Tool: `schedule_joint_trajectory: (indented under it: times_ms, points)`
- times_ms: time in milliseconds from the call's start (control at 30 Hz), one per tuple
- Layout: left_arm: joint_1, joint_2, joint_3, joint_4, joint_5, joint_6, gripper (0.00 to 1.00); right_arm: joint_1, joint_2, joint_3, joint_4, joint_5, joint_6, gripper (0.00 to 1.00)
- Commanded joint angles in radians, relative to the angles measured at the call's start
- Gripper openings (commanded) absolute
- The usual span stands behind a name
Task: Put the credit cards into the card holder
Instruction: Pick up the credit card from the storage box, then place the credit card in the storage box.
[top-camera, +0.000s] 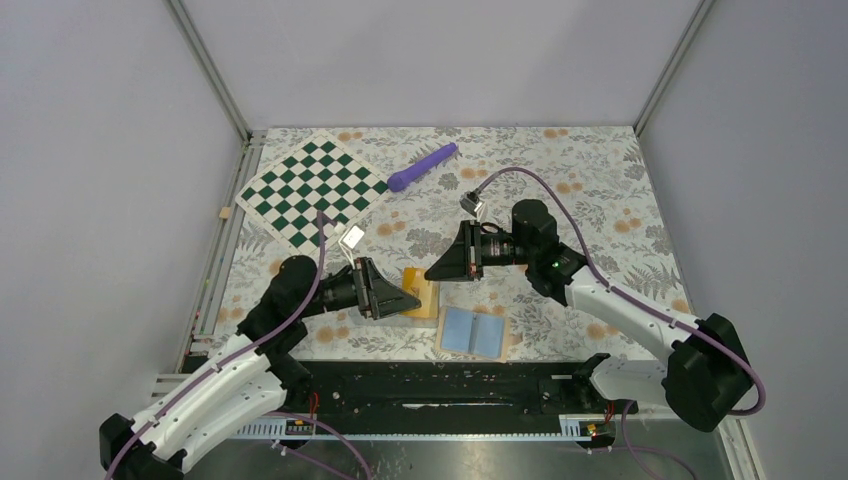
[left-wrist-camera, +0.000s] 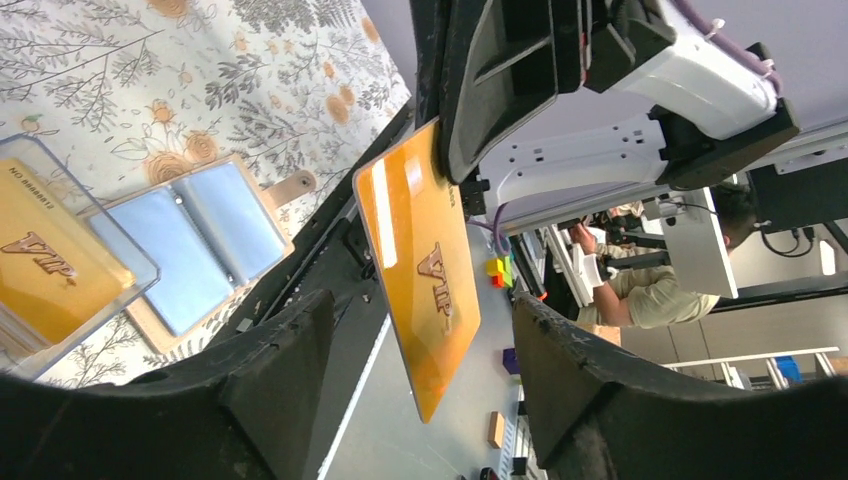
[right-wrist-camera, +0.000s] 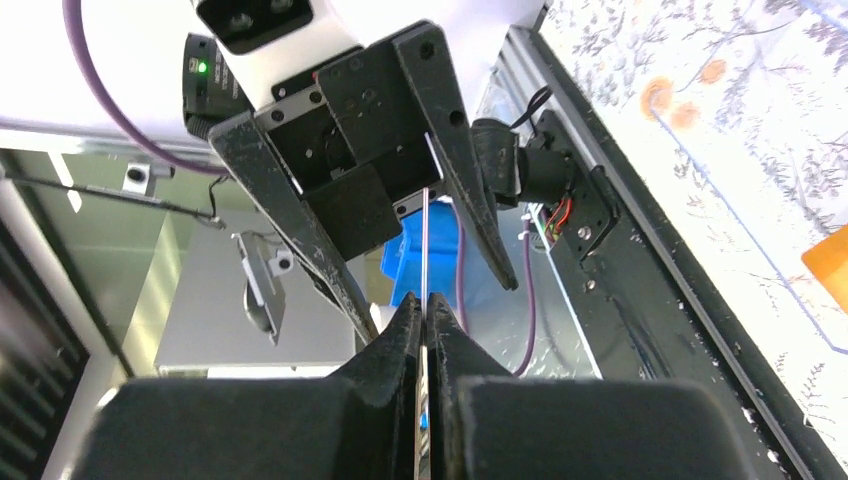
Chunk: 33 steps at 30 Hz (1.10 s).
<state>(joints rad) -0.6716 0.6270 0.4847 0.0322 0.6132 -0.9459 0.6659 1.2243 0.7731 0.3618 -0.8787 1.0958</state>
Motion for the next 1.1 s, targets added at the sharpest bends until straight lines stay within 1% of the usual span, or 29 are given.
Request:
schedule_joint_trajectory:
  times_ms: [0,100,233,267,300,400,433,467,500,533,600,633,667,700,767,800,833,900,933,1067]
  points:
    - [-0.002,-0.008,0.014,0.003,-0.017,0.012,0.6,-0.012,-0.04,0.032,-0.061,0.071,-0.04,0.0]
    - [-0.003,-0.01,-0.002,0.053,-0.006,-0.01,0.5,-0.015,-0.039,0.031,-0.071,0.081,-0.039,0.0]
    - [-0.003,-0.009,-0.012,0.113,0.021,-0.036,0.41,-0.024,-0.053,0.02,-0.086,0.112,-0.034,0.0]
    - [-0.003,-0.008,-0.014,0.121,0.028,-0.041,0.35,-0.027,-0.053,0.019,-0.088,0.117,-0.031,0.0]
    - [-0.003,-0.005,-0.015,0.128,0.032,-0.043,0.27,-0.028,-0.054,0.018,-0.089,0.12,-0.029,0.0]
    - [-0.003,0.011,-0.017,0.133,0.034,-0.047,0.01,-0.03,-0.055,0.017,-0.088,0.131,-0.022,0.0]
    - [-0.003,0.016,-0.017,0.131,0.033,-0.047,0.0,-0.029,-0.054,0.017,-0.087,0.132,-0.021,0.0]
    - [-0.003,0.02,-0.015,0.127,0.032,-0.046,0.0,-0.03,-0.053,0.02,-0.088,0.128,-0.02,0.04]
    - [-0.004,0.024,-0.013,0.122,0.029,-0.041,0.0,-0.031,-0.051,0.02,-0.083,0.121,-0.021,0.14]
    - [-0.004,0.025,-0.009,0.111,0.02,-0.035,0.0,-0.034,-0.054,0.017,-0.076,0.117,-0.023,0.29]
    - [-0.005,0.02,-0.001,0.085,0.002,-0.017,0.0,-0.042,-0.074,-0.004,-0.075,0.136,-0.018,0.53]
    - [-0.005,0.014,0.004,0.065,-0.008,-0.005,0.0,-0.048,-0.089,-0.015,-0.078,0.148,-0.02,0.63]
    - [-0.005,0.01,0.009,0.047,-0.019,0.006,0.0,-0.055,-0.105,-0.022,-0.095,0.158,-0.027,0.7]
    - [-0.005,0.005,0.013,0.029,-0.027,0.015,0.0,-0.06,-0.117,-0.022,-0.119,0.167,-0.042,0.74]
    - [-0.005,0.002,0.018,0.005,-0.033,0.026,0.0,-0.065,-0.13,-0.008,-0.189,0.176,-0.084,0.76]
    - [-0.005,0.002,0.02,-0.005,-0.036,0.031,0.0,-0.065,-0.132,0.003,-0.214,0.174,-0.106,0.74]
    - [-0.005,0.003,0.021,-0.011,-0.034,0.034,0.0,-0.065,-0.132,0.014,-0.237,0.171,-0.121,0.71]
    - [-0.004,0.008,0.023,-0.027,-0.038,0.04,0.0,-0.065,-0.127,0.039,-0.274,0.16,-0.147,0.58]
    - [-0.004,0.009,0.022,-0.029,-0.039,0.042,0.0,-0.065,-0.122,0.052,-0.294,0.156,-0.159,0.55]
    - [-0.006,0.017,0.023,-0.029,-0.048,0.046,0.0,-0.062,-0.094,0.1,-0.411,0.155,-0.2,0.53]
